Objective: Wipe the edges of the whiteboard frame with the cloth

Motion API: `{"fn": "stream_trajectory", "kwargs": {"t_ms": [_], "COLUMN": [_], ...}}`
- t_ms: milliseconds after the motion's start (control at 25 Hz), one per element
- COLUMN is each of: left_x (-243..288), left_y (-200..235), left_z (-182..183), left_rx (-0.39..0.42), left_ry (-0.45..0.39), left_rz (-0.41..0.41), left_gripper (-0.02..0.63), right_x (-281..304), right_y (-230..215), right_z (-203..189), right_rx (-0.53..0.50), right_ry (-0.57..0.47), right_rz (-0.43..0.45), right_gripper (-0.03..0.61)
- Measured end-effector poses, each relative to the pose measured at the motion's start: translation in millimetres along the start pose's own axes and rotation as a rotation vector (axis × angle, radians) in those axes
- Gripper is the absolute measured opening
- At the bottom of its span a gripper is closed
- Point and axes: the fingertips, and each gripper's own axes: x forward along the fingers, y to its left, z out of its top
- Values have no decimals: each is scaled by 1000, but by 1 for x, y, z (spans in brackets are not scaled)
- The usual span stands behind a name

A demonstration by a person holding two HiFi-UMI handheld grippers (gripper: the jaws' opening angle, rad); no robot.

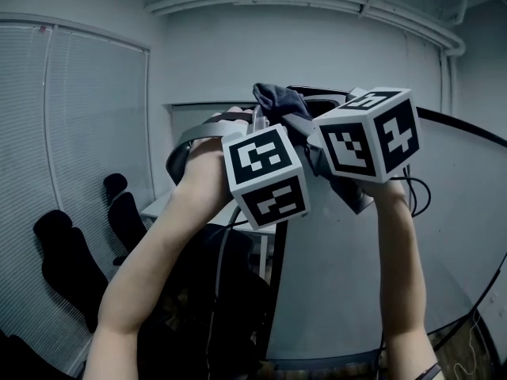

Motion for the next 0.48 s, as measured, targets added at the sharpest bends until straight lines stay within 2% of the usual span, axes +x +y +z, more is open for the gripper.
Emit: {"fn": "stream_trajectory", "kwargs": {"t_ms": [480], "left_x": [-1], "left_y": [-9], "left_z": [-2], "left_rx": [-1], "left_ry": [-11], "left_rz": [-10], "left_gripper": [26], "right_x": [0], "right_y": [4], "right_z": [-8], "right_rx": [18], "right_ry": [26], "right_rz": [9], "right_gripper": [97]}}
